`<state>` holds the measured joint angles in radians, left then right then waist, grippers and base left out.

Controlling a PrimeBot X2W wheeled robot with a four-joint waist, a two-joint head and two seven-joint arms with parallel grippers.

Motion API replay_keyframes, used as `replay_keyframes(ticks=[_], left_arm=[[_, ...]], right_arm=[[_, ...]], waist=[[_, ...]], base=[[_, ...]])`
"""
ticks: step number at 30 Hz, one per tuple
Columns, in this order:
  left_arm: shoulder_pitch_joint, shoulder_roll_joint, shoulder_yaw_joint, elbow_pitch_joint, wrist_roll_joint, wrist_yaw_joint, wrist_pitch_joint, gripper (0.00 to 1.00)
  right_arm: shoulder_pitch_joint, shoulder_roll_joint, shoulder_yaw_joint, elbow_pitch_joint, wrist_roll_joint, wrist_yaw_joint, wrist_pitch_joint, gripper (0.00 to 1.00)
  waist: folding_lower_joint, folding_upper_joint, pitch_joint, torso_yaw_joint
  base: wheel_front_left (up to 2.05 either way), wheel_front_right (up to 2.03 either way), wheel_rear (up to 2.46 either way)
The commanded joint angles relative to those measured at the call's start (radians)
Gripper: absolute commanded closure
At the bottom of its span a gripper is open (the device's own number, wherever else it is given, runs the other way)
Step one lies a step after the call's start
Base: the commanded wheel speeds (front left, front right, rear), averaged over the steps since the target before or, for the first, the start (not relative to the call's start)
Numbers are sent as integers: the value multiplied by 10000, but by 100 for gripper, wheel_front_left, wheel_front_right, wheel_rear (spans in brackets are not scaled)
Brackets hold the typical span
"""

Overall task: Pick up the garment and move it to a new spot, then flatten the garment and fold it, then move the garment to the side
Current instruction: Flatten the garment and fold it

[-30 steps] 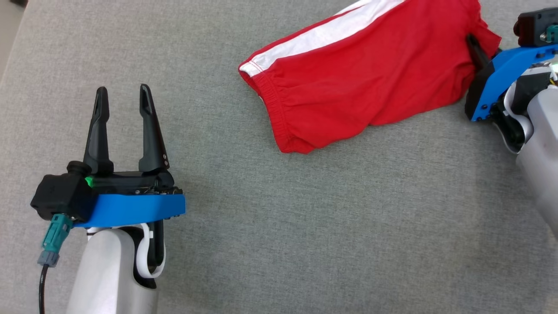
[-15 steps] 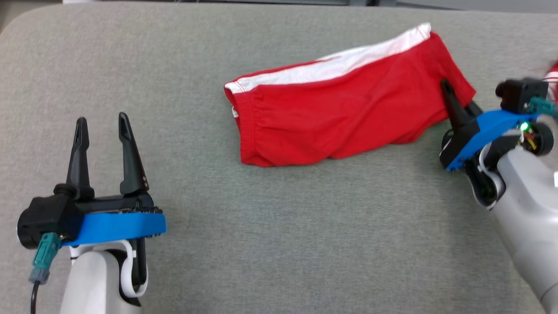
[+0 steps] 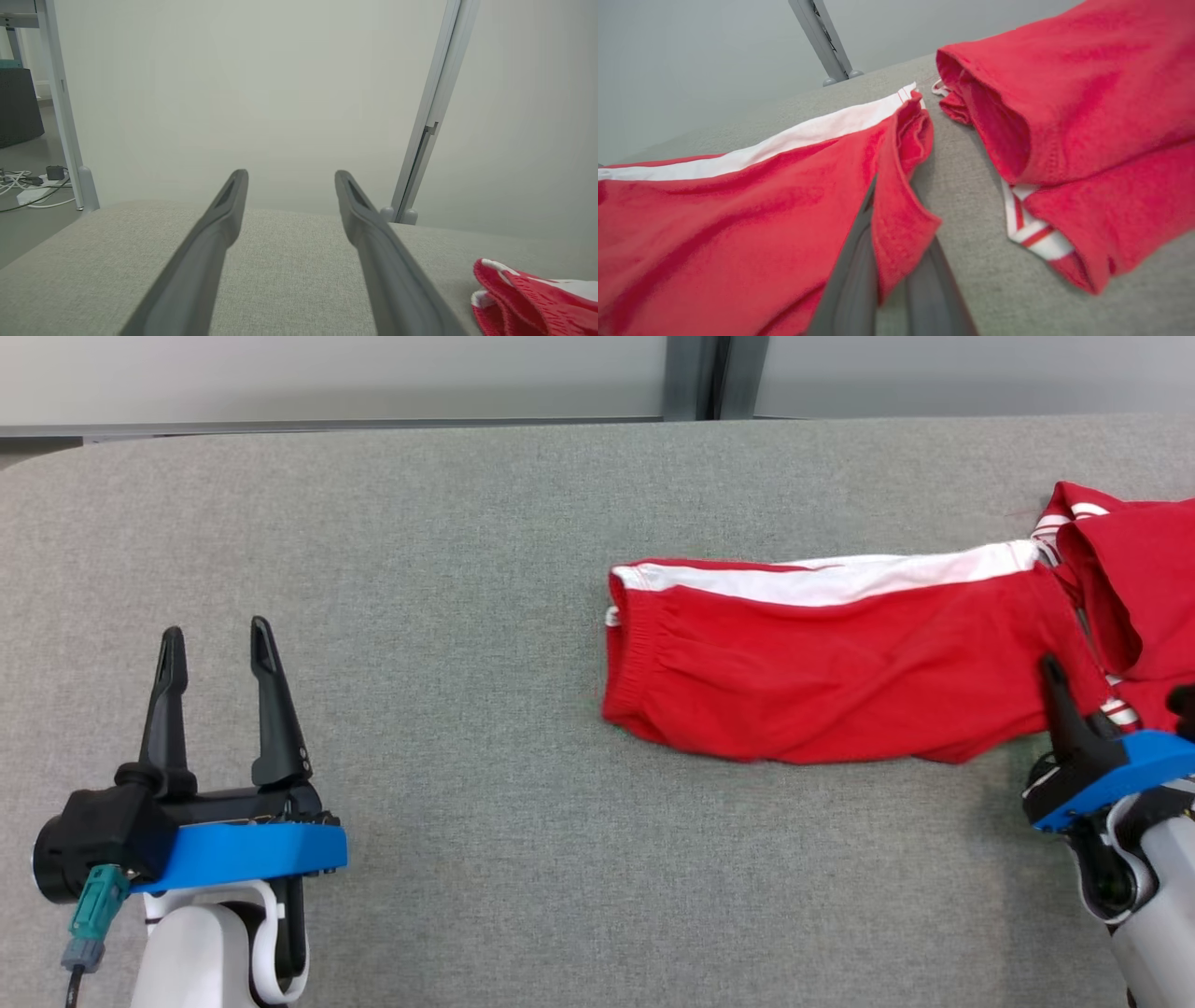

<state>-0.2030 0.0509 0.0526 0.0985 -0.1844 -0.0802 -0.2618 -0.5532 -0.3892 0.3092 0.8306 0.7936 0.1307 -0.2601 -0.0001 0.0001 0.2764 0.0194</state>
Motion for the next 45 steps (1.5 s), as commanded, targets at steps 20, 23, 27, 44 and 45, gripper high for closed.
replay_keyframes(ticks=[20,23,27,44,45], left_arm=[[283,-7,-525,137,-173,69,-44,0],[307,-7,-573,156,-191,93,-44,0],[344,-7,-655,147,-255,135,-45,0],[329,-7,-666,233,-272,175,-44,0],[331,-7,-682,256,-266,157,-44,0]], right_arm=[[-942,1826,-385,-1814,-2392,1,237,100],[-825,2082,146,-1955,-2603,1,406,100],[-407,2298,827,-2244,-2761,1,561,100],[645,2236,2523,-2913,-2945,1,232,0],[641,2201,2507,-2996,-2986,1,169,0]], waist=[[1,-1,-362,785],[1,-1,-413,958],[1,-1,-457,1147],[1,-1,-504,1036],[1,-1,-529,980]], base=[[0,0,0],[0,0,0],[0,0,0],[0,0,0],[0,0,0]])
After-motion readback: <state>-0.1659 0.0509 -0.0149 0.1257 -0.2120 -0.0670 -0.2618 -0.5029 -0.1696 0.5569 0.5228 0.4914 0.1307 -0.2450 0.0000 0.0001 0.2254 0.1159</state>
